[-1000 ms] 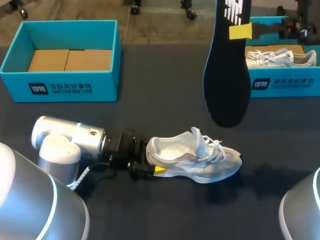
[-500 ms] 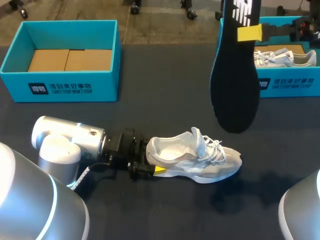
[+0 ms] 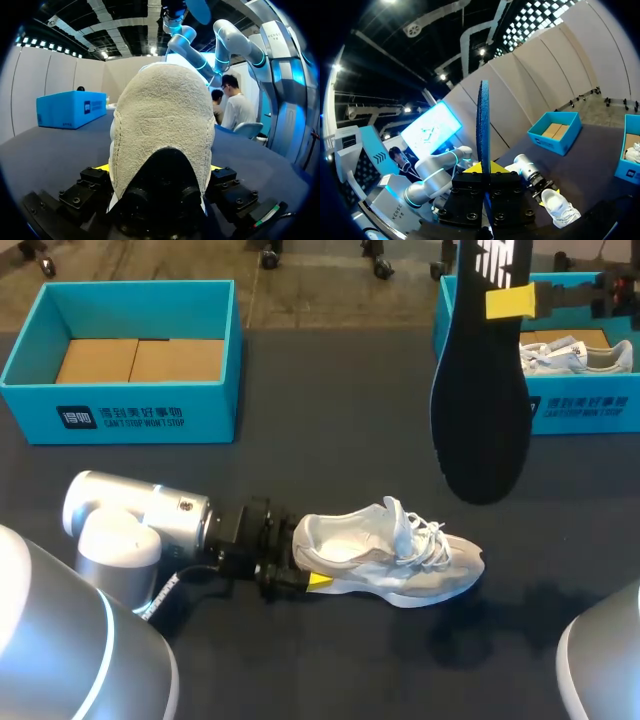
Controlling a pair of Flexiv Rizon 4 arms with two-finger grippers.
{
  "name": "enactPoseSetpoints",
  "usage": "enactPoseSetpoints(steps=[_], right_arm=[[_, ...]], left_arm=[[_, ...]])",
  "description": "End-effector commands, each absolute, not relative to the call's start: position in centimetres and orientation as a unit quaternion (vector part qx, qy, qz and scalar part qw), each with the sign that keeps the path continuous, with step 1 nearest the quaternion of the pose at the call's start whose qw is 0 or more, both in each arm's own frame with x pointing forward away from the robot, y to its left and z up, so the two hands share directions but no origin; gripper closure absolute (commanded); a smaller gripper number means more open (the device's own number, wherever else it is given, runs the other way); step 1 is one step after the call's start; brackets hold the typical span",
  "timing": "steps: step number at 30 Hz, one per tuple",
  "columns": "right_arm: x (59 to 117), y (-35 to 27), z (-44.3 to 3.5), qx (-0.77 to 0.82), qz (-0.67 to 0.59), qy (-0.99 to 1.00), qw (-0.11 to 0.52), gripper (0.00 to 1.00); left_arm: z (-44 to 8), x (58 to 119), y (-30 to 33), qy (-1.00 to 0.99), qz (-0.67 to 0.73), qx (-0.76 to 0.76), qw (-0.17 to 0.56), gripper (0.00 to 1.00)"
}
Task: Take the shoe out of the shoebox, open the shoe tongue, remove and reinsert the insole, then place the shoe into the shoebox
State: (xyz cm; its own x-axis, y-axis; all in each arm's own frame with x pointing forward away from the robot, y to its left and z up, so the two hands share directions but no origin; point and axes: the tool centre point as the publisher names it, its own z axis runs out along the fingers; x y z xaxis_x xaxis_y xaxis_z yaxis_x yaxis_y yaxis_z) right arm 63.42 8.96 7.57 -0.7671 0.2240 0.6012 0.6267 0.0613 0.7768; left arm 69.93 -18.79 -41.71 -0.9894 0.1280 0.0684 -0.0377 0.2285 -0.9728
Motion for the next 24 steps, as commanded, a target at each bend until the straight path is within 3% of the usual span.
enactPoseSetpoints(steps=[1, 24], right_arm=[[63.8, 9.2, 7.6, -0.299, -0.614, -0.711, 0.165, 1.00], [63.8, 9.2, 7.6, -0.299, -0.614, -0.711, 0.165, 1.00]], left_arm=[[-41.4, 70.0, -18.5, -0.784, 0.616, -0.035, 0.069, 0.00], [-41.0, 70.3, -15.6, -0.851, 0.519, -0.025, 0.069, 0.00]])
